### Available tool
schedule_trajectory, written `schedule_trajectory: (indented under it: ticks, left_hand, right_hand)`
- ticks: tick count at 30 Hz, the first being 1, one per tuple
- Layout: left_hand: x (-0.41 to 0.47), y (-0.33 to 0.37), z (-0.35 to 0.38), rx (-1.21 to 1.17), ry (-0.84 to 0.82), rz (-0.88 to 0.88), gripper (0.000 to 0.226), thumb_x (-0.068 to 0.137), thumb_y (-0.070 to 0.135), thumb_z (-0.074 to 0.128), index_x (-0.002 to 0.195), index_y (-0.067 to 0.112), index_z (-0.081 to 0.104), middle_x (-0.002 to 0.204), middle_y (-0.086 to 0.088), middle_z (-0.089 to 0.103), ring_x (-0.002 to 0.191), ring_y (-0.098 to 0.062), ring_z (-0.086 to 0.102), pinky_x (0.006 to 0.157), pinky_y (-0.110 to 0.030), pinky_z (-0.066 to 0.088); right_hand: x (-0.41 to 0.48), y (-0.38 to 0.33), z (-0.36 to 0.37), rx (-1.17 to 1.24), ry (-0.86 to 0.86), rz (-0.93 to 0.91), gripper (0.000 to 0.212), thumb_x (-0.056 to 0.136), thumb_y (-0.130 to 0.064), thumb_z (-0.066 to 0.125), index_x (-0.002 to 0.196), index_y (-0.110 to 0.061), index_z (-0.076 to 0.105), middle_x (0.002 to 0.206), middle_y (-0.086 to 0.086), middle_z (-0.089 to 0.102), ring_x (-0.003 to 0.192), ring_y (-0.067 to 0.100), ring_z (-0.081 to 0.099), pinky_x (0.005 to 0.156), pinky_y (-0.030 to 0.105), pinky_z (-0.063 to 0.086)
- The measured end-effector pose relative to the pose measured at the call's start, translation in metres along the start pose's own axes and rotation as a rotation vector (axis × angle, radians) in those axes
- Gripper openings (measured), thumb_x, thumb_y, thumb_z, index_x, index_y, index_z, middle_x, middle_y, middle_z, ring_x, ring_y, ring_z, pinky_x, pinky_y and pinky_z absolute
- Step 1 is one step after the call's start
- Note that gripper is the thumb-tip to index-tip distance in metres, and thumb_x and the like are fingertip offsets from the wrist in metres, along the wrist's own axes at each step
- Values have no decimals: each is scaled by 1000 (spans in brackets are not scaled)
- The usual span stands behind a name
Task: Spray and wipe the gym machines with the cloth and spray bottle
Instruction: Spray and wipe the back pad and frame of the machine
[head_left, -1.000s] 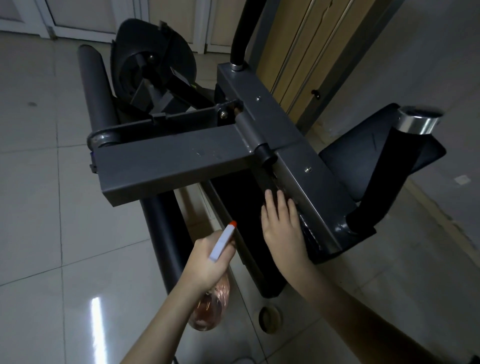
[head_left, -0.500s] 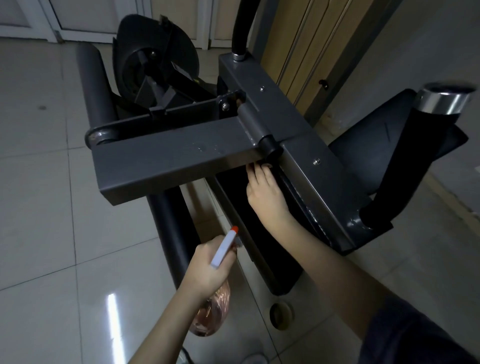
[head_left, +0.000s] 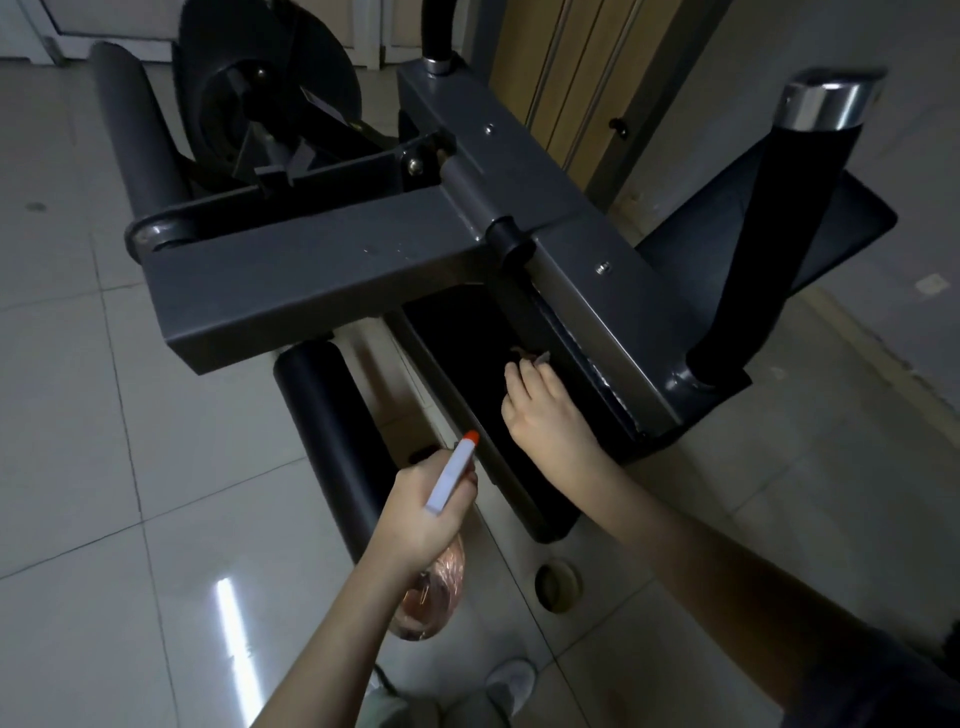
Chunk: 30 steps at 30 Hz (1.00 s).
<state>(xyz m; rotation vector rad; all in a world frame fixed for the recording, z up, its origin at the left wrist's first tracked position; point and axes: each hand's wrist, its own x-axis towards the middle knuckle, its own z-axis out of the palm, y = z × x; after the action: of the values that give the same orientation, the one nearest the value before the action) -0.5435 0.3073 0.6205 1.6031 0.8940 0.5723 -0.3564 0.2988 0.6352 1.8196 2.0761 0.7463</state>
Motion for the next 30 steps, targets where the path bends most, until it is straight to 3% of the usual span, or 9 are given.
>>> schedule_trajectory:
  ticks: [6, 10, 12, 15, 17, 19, 24, 27, 30]
  left_hand:
    - [-7, -12, 21, 8, -62, -21, 10, 92, 5, 57, 84, 10, 58, 60, 1, 52, 47, -11, 46, 47, -24, 38]
    - [-15, -9, 38, 36, -103, 5, 11, 90, 1, 58, 85, 10, 59, 65, 0, 54, 52, -9, 49, 50, -15, 38]
    - [-20, -10, 47, 49, -132, 2, 13, 91, 3, 58, 86, 15, 58, 67, -1, 55, 53, -10, 50, 49, -15, 39]
    - [-27, -13, 61, 90, -157, 34, 7, 90, 5, 59, 87, 11, 58, 72, -9, 58, 57, -22, 54, 50, -19, 42]
    - [-33, -17, 73, 124, -171, 51, 3, 89, 5, 61, 89, 8, 59, 76, -13, 60, 63, -28, 57, 54, -22, 43]
    - [-39, -24, 86, 175, -200, 65, 8, 88, 8, 63, 93, 12, 57, 79, -8, 60, 66, -22, 58, 56, -19, 44]
    - [-61, -46, 132, 300, -262, 60, 26, 88, 19, 64, 111, 18, 51, 83, 7, 52, 71, -8, 54, 59, -12, 39]
    - [-69, -60, 162, 309, -339, 22, 40, 88, 21, 63, 124, 15, 48, 90, 17, 51, 81, -5, 56, 68, -14, 46]
    - [-75, -73, 187, 294, -391, 30, 47, 88, 20, 64, 131, 16, 45, 103, 12, 52, 92, -5, 56, 80, -17, 49]
  right_hand:
    - [-62, -16, 8, 211, -79, 84, 43, 53, -3, 81, 95, -8, 74, 111, 18, 66, 100, 33, 63, 91, 46, 49]
    - [-101, -16, 14, 421, -209, 262, 55, 45, 2, 84, 97, -9, 72, 110, 17, 66, 96, 36, 64, 85, 51, 52]
    - [-115, -13, 17, 607, -279, 402, 53, 62, 5, 77, 112, -11, 67, 123, 14, 59, 110, 36, 56, 94, 54, 46]
    - [-134, -6, 29, 916, -406, 681, 43, 89, -3, 56, 130, -15, 55, 139, 6, 45, 126, 27, 43, 105, 35, 37]
    - [-147, -1, 36, 1108, -424, 876, 37, 92, -6, 54, 128, -14, 57, 133, 8, 50, 119, 24, 50, 96, 25, 42]
    - [-163, 4, 42, 1177, -459, 989, 35, 93, -10, 54, 127, -16, 58, 126, 8, 54, 113, 23, 54, 89, 23, 43]
    - [-220, 3, 60, 1268, -569, 1120, 34, 93, -12, 53, 127, -15, 56, 120, 10, 60, 110, 26, 57, 91, 34, 48]
    - [-255, 0, 73, 1297, -557, 1207, 32, 93, -9, 53, 124, -11, 58, 117, 7, 61, 103, 20, 57, 82, 24, 42]
    - [-282, -5, 86, 1330, -559, 1289, 25, 91, -4, 53, 114, -5, 63, 108, 11, 65, 95, 22, 59, 79, 26, 44]
